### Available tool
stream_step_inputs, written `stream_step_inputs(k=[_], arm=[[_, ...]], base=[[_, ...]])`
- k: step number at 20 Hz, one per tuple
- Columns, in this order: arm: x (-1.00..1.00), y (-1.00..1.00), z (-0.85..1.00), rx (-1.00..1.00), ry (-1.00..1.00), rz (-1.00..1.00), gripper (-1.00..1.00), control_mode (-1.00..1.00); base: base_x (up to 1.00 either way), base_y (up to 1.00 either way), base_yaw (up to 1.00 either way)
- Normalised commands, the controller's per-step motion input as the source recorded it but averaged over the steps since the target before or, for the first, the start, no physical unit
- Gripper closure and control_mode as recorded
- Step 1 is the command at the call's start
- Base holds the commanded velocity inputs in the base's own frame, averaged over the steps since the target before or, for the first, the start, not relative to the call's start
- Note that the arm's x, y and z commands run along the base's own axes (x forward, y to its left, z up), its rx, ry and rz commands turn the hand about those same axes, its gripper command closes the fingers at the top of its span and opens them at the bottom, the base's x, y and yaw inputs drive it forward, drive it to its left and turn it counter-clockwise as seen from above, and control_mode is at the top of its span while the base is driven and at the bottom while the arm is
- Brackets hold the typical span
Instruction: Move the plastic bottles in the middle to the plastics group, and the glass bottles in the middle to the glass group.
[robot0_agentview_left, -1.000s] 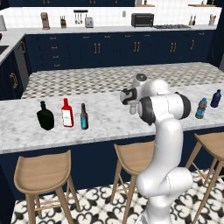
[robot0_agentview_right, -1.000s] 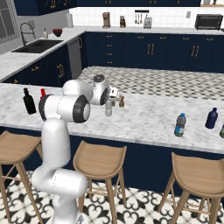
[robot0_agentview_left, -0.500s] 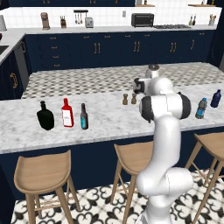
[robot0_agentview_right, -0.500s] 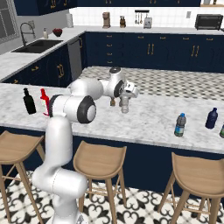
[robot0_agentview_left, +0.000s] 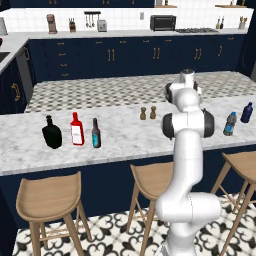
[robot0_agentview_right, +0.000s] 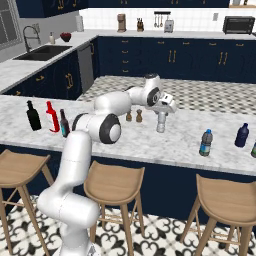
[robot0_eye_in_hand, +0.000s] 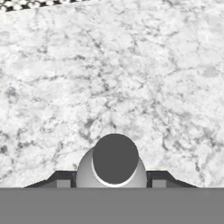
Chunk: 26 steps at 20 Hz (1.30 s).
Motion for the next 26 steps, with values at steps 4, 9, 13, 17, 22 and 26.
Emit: stream_step_inputs(k=[4, 9, 13, 17, 22, 26], arm=[[-0.12, -0.35, -0.13, -0.01, 0.01, -0.02, 1.00, -1.00], [-0.94, -0.01, -0.41, -0.08, -0.09, 0.02, 1.00, -1.00], [-0.66, 0.00, -0.14, -0.12, -0.16, 0.01, 1.00, -1.00], [-0.02, -0.02, 0.00, -0.07, -0.30, 0.00, 1.00, -1.00], [0.00, -0.26, 0.07, -0.01, -0.23, 0.00, 1.00, -1.00], [0.01, -0.68, 0.18, 0.00, 0.00, 0.00, 1.00, -1.00]], base=[[0.00, 0.00, 0.00], [0.00, 0.00, 0.00], [0.00, 0.00, 0.00], [0.00, 0.00, 0.00], [0.00, 0.00, 0.00], [0.00, 0.00, 0.00]])
